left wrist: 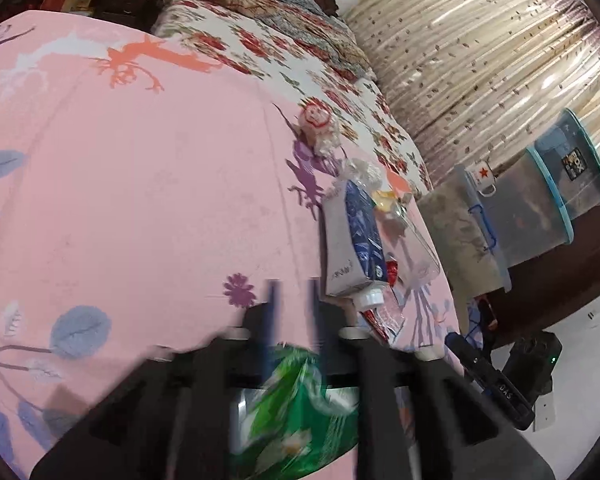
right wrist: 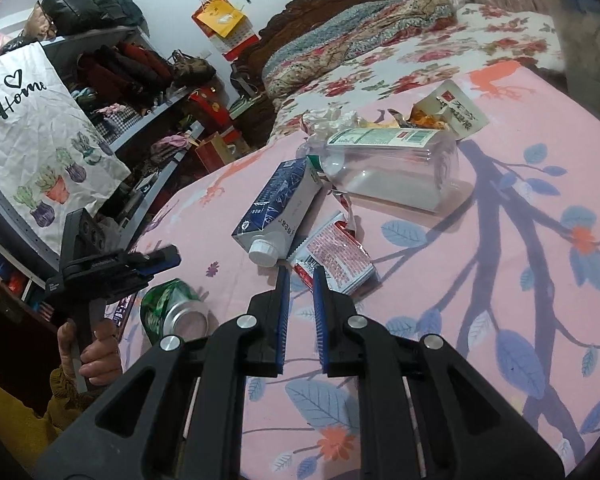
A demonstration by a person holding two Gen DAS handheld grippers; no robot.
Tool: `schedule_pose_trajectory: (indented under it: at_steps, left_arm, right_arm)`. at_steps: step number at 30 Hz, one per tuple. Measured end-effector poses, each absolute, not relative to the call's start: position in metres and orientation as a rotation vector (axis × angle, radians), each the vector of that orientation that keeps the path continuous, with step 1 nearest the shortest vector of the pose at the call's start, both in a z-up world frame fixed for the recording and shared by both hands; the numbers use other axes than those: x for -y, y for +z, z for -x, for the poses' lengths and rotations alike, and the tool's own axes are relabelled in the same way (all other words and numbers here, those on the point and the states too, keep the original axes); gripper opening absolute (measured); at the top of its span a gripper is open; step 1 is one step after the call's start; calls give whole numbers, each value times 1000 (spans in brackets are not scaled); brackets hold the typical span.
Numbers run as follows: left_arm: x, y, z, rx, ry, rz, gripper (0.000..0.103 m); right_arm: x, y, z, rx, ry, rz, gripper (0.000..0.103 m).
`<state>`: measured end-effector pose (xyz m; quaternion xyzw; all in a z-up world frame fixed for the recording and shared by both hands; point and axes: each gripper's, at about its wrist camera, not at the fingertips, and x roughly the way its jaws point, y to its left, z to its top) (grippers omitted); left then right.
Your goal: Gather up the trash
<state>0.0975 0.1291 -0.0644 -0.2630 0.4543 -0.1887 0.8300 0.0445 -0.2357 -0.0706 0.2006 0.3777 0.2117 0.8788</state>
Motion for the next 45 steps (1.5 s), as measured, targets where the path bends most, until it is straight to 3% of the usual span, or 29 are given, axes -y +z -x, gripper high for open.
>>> schedule_pose_trajectory:
  at_steps: [1,2,13,15,16,17,18,19,21,25,28,45]
  left_arm:
    - [-138,-60,-93,-941,-378,562,48]
    - [-143,-57,-90,-926,-365,561,52]
    - [-168,-60,-50,-983,-329,537,58]
    - [-171,-59,-39,-984,-338,534,58]
    - [-174,-56,-31,-976,-349,538,58]
    - [-175,-56,-25,-972,-357,542,60]
    - [-176,-56,-17,-969,-375,555,62]
    - [-175,-57,-10,-974,-397,571,62]
    - [-170,-63,4,-990,-445,605,62]
    - [-158,-85,23,-1031,-523,692,62]
    - [-150,-100,22,-1055,-550,767,62]
    - [-144,-112,-21,-1005,-602,945,67]
  right_arm:
    - [236,-71,-44,-787,440,-417,15]
    - [235,-71,-44,-787,440,-417,15]
    - [228,-77,-53,-825,466,-461,16]
    - [225,-74,-53,-812,488,-457,21]
    - [223,-72,-54,-802,502,-451,40]
    - [221,-69,-54,-790,508,-445,76]
    - [217,-66,-52,-764,513,-436,88]
    - [213,-61,-50,-729,531,-419,88]
    - [194,-52,-51,-721,596,-339,80]
    - [151,-51,-58,-751,686,-200,53]
    - [127,-61,-66,-792,703,-144,41]
    - [98,-92,-69,-892,790,-181,40]
